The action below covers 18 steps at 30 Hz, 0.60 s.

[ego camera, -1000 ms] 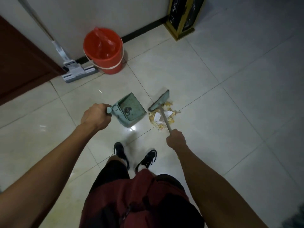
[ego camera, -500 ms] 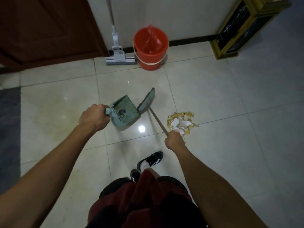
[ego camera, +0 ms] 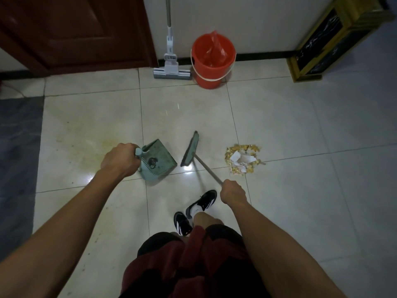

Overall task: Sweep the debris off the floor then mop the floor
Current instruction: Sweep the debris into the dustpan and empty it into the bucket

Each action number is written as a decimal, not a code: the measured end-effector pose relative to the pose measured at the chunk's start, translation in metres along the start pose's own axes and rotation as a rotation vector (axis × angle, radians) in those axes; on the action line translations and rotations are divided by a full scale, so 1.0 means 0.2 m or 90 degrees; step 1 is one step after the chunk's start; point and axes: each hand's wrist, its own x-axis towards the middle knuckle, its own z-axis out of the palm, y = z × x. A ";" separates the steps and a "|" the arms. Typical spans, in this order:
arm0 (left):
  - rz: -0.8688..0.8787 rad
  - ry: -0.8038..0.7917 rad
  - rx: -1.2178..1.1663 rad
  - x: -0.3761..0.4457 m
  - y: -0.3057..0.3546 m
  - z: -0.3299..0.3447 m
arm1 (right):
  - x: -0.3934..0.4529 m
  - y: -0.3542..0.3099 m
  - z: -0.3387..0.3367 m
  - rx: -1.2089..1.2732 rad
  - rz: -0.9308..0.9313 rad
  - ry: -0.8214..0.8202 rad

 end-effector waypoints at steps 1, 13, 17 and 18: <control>0.006 -0.005 0.003 -0.02 0.01 0.01 | -0.01 0.03 0.00 -0.006 0.002 0.006; 0.056 -0.031 -0.019 -0.09 0.38 0.13 | 0.00 0.43 -0.08 0.027 0.069 0.059; 0.086 -0.042 0.006 -0.09 0.63 0.18 | 0.03 0.63 -0.15 0.051 0.083 0.071; 0.093 -0.046 0.011 -0.09 0.69 0.19 | 0.03 0.69 -0.16 0.059 0.086 0.074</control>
